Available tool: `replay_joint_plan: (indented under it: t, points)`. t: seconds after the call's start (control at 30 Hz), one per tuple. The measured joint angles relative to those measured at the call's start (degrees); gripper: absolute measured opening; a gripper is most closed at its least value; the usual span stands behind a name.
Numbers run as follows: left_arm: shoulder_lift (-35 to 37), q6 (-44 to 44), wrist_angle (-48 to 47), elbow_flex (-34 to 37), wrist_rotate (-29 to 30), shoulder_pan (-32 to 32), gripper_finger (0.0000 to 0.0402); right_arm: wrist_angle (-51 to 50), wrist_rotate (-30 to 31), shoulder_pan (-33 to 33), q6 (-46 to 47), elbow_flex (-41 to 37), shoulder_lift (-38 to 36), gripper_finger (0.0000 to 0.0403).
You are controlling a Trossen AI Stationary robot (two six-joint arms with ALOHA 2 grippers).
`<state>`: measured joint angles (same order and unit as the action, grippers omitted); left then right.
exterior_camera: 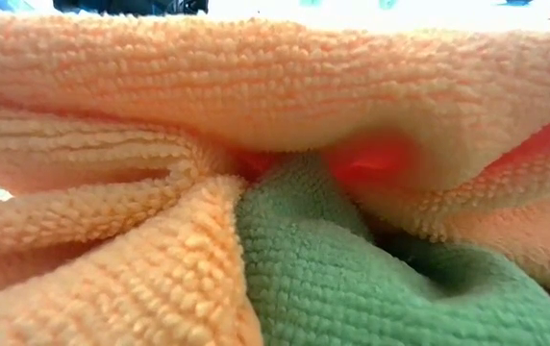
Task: Sort microfiber towel by color & place in baskets
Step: Put the green microfiber towel into the top transparent bin
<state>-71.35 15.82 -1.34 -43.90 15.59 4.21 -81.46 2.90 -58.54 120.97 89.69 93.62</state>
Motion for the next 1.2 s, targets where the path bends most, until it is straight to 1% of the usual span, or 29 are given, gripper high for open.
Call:
replay_joint_plan:
  t: [0.17, 0.3, 0.4, 0.57, 0.63, 0.73, 0.87, 0.97, 1.03, 1.1, 1.13, 1.2]
  points:
    - [0.0, 0.11, -0.01, 0.0, 0.0, 0.0, 0.0104, -8.92, 4.64, -0.12, -0.02, 6.66, -0.09, 0.0119]
    - [0.0, 0.09, -0.2, 0.0, 0.0, 0.0, 0.0104, -8.57, 8.27, -0.11, -2.52, 8.7, -0.62, 0.0119]
    - [0.0, -0.28, -0.52, 0.0, -0.01, 0.0, 0.0104, -8.5, 11.86, -0.11, -4.08, 8.51, -0.83, 0.0119]
    - [0.0, -1.38, -0.5, 0.0, -0.02, 0.0, 0.0104, -8.57, 13.32, 0.46, -10.77, 6.35, -0.79, 0.0118]
    - [0.0, -1.39, -0.5, 0.0, -0.01, 0.0, 0.0104, -8.53, 14.77, 1.11, -11.86, 5.21, -0.79, 0.0118]
    - [0.0, -1.4, -0.53, 0.0, -0.02, 0.0, 0.0104, -8.59, 18.47, 2.73, -12.24, 3.86, -0.79, 0.0118]
    - [0.0, -1.42, -0.53, 0.0, -0.02, 0.0, 0.0104, -8.23, 23.82, 5.9, -17.05, 2.06, -0.79, 0.0117]
    - [0.0, -1.44, -0.55, 0.0, -0.02, 0.0, 0.0104, -6.77, 25.64, 9.01, -21.36, -1.09, -0.79, 0.0098]
    - [0.0, -1.44, -0.92, 0.0, -0.02, 0.02, 0.0104, -4.51, 24.66, 11.42, -25.14, -3.74, -0.79, 0.007]
    - [0.0, -1.44, -1.7, 0.0, -0.04, 0.02, 0.0104, -1.32, 24.06, 13.47, -30.37, -5.97, -0.73, 0.0029]
    - [0.0, -1.42, -2.14, 0.0, -0.04, 0.02, 0.0104, -0.07, 24.08, 14.41, -33.07, -6.84, -0.73, 0.0015]
    - [0.0, -1.06, -2.95, 0.0, -0.04, 0.02, 0.0104, 2.23, 24.65, 16.28, -37.37, -8.6, -1.42, 0.001]
